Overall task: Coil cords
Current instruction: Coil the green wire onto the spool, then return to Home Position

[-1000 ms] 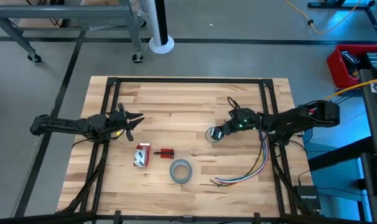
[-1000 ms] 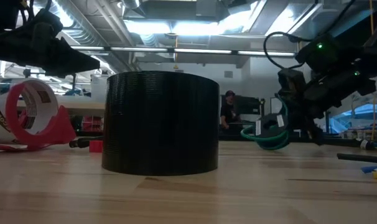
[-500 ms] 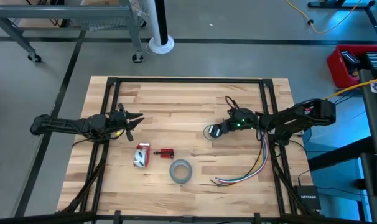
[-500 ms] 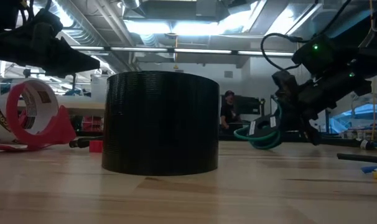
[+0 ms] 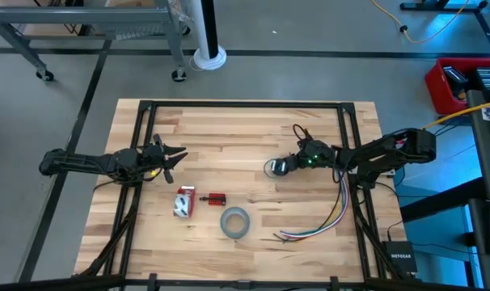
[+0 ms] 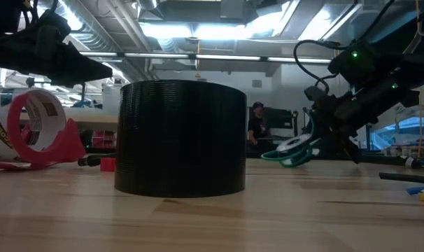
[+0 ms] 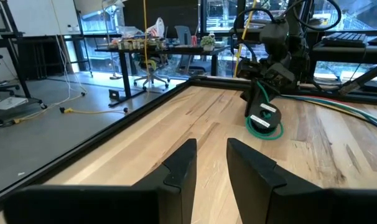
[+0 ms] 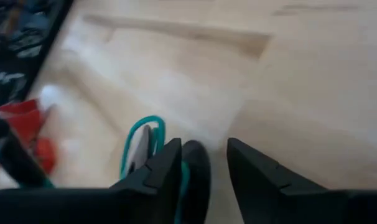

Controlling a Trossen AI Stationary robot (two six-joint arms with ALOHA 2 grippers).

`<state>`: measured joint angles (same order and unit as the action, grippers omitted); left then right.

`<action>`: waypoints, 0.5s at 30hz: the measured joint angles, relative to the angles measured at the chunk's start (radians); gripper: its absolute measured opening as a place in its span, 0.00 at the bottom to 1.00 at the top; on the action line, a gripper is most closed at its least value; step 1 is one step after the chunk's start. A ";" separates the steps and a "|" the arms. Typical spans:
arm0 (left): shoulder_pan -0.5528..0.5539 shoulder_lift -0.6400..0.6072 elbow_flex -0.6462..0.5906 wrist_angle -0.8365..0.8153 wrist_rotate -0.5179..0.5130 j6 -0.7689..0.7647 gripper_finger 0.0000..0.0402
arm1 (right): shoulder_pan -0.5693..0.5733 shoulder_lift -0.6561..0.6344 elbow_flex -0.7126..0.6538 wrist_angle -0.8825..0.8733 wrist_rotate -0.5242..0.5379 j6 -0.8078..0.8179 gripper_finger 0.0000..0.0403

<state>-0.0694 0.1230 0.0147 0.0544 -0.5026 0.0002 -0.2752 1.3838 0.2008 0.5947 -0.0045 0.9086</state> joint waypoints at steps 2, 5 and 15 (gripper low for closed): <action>0.000 0.000 0.000 0.000 0.000 0.000 0.20 | 0.000 0.000 0.000 -0.019 0.050 -0.001 0.34; 0.000 0.000 0.000 0.000 0.000 0.000 0.20 | 0.000 0.000 0.000 -0.067 0.126 -0.010 0.34; 0.000 0.000 0.000 0.000 0.000 0.000 0.20 | 0.001 -0.004 0.004 -0.170 0.216 -0.026 0.34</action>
<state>-0.0695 0.1230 0.0147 0.0544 -0.5023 0.0002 -0.2745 1.3800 0.2050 0.4249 0.2115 0.8822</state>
